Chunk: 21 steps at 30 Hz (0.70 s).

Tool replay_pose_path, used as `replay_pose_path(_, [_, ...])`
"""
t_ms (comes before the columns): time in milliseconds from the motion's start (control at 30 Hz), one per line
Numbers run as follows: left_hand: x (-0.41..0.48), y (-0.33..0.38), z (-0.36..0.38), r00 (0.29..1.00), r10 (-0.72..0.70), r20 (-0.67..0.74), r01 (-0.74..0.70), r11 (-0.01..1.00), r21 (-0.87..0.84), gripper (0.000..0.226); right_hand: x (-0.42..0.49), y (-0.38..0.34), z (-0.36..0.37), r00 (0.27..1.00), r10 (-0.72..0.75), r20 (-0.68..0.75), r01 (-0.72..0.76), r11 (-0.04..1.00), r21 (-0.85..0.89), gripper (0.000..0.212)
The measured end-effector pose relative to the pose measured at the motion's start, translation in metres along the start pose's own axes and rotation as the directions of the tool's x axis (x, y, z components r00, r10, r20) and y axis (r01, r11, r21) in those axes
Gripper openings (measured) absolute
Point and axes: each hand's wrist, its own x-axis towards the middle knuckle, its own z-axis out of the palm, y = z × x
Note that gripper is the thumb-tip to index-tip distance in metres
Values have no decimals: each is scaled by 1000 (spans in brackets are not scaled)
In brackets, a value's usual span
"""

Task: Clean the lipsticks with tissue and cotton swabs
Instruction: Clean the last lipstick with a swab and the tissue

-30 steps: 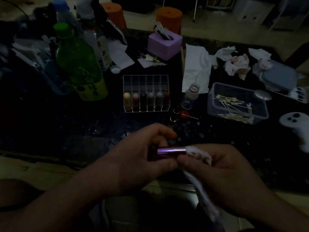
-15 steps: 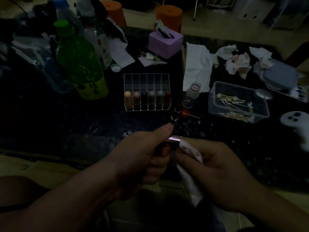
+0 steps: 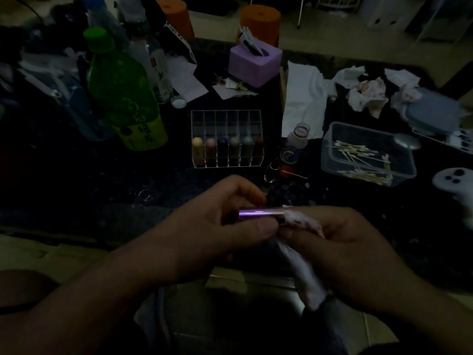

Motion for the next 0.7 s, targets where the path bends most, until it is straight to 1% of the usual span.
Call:
replay_pose_path(33, [1,5,0,990,-129,57,134,985,-106,37,0,0,0,992,-123,12,124,987,-105,30])
replay_pose_path(67, [2,10,0,963,-247,110,263,948,-176,56,-1,1,0,969,-240,56,247,943,-225,34])
replay_pose_path(100, [3,13,0,924,-350,154,376,904,-204,72,-1,3,0,938,-332,99,346,880,-325,29])
replay_pose_path(133, [3,15,3,885,-425,188,459,863,-211,78,0,5,-2,915,-381,136,401,813,-422,22])
replay_pose_path(167, [3,16,5,858,-466,217,507,834,-217,76,2,7,-4,902,-401,157,423,750,-508,23])
replay_pose_path(200, [3,17,9,846,-477,240,528,813,-246,70,5,8,-4,900,-403,165,419,702,-575,28])
replay_pose_path(233, [3,17,12,847,-469,250,528,796,-297,64,6,10,-4,912,-378,157,391,690,-610,32])
replay_pose_path(267, [4,17,14,859,-451,244,512,783,-353,58,7,11,-4,927,-344,147,359,709,-607,34])
replay_pose_path(300, [5,16,15,876,-426,224,482,786,-388,53,7,10,-3,942,-307,134,329,774,-541,36])
replay_pose_path(333, [6,15,18,899,-394,192,439,802,-406,50,6,8,-2,958,-265,113,288,855,-432,39])
replay_pose_path(367, [6,14,20,919,-363,153,393,824,-409,48,4,6,0,973,-211,93,229,926,-299,44])
replay_pose_path(400, [6,12,22,940,-325,106,339,849,-404,47,2,3,1,987,-133,85,146,973,-180,45])
replay_pose_path(433, [5,10,23,958,-282,62,283,881,-378,49,2,1,1,994,-56,92,64,994,-90,38])
replay_pose_path(467, [5,7,24,975,-220,15,213,919,-331,53,2,0,1,996,10,94,-7,999,-31,23])
replay_pose_path(500, [4,4,24,988,-153,-30,140,955,-263,52,2,1,-2,990,94,103,-97,995,25,15])
replay_pose_path(533, [4,0,23,994,-76,-75,62,983,-173,48,1,2,-4,977,169,129,-179,981,78,21])
replay_pose_path(567, [2,-3,22,994,14,-113,-20,999,-49,42,1,2,-5,955,239,175,-271,944,190,24])
replay_pose_path(600, [-1,-7,19,984,121,-131,-105,987,121,37,1,-2,-4,923,295,249,-368,868,335,27])
replay_pose_path(633, [-1,-9,15,965,234,-121,-190,936,298,30,0,-4,-3,889,317,331,-445,769,459,31])
replay_pose_path(667, [-3,-14,10,939,336,-79,-263,846,463,25,-1,-7,-1,865,305,398,-491,677,549,35])
replay_pose_path(700, [0,-7,8,915,403,-27,-320,764,560,19,-1,-9,0,858,285,428,-505,622,598,37])
